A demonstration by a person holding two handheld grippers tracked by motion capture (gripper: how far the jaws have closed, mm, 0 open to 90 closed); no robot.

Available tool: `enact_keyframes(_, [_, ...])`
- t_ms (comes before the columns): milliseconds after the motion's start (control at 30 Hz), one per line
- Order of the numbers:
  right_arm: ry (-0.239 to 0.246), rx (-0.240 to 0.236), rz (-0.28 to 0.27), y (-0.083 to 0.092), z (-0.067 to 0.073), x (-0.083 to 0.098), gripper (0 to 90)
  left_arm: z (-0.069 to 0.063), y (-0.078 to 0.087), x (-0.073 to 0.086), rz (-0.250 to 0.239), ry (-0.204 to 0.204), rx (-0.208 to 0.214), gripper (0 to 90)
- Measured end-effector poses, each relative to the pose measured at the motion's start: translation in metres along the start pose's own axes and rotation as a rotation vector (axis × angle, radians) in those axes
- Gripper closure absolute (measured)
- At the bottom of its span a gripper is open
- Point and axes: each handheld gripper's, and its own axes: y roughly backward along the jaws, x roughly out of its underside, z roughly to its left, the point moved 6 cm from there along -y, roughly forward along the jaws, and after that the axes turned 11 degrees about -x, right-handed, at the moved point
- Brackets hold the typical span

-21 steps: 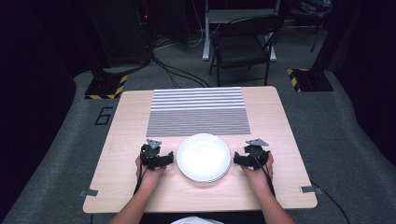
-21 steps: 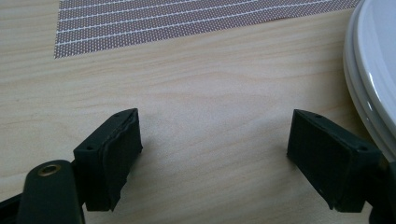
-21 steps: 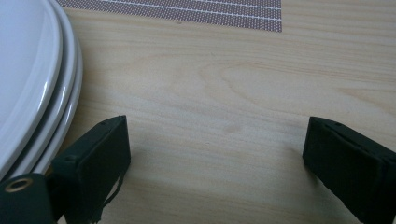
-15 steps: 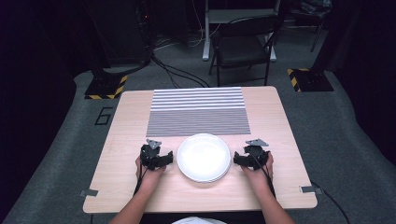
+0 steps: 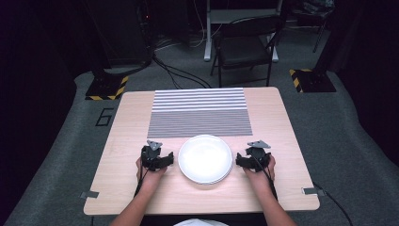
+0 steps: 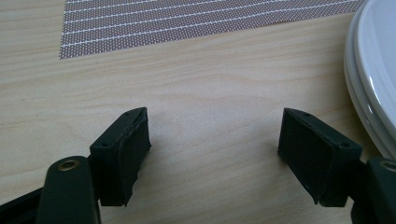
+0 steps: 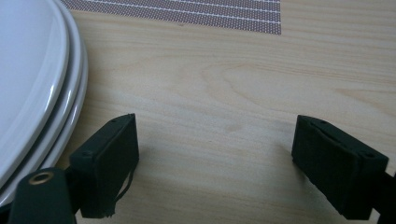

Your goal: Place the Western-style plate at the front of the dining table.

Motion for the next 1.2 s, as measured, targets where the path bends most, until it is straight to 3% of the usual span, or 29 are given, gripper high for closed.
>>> enact_keyframes(200, [0.004, -0.007, 0.002, 0.001, 0.001, 0.0, 19.7, 0.003, 0.001, -0.001, 0.009, 0.029, 0.008, 29.9])
enact_keyframes(333, [-0.004, -0.011, 0.006, 0.002, 0.003, -0.002, 28.6, 0.005, 0.002, -0.002, 0.017, 0.07, 0.019, 34.4])
enact_keyframes(433, [-0.017, -0.016, 0.014, 0.004, 0.002, -0.003, 29.8, 0.008, 0.004, -0.004, 0.016, 0.099, 0.039, 36.7])
enact_keyframes(533, [-0.042, -0.056, -0.01, 0.012, 0.003, -0.007, 31.6, 0.009, 0.007, -0.005, 0.013, 0.111, 0.058, 39.5])
enact_keyframes(767, [-0.064, -0.077, -0.031, 0.022, 0.004, -0.012, 38.7, 0.006, 0.016, -0.008, -0.006, 0.118, 0.088, 40.7])
enact_keyframes(1067, [-0.111, -0.144, -0.047, 0.03, 0.013, -0.015, 32.9, 0.001, 0.026, -0.012, -0.03, 0.133, 0.135, 42.4])
enact_keyframes(1133, [-0.154, -0.183, -0.047, 0.032, 0.014, -0.015, 27.9, -0.001, 0.03, -0.013, -0.028, 0.157, 0.159, 42.8])
enact_keyframes(1200, [-0.166, -0.189, -0.046, 0.033, 0.015, -0.015, 26.8, -0.002, 0.032, -0.014, -0.026, 0.173, 0.179, 42.7])
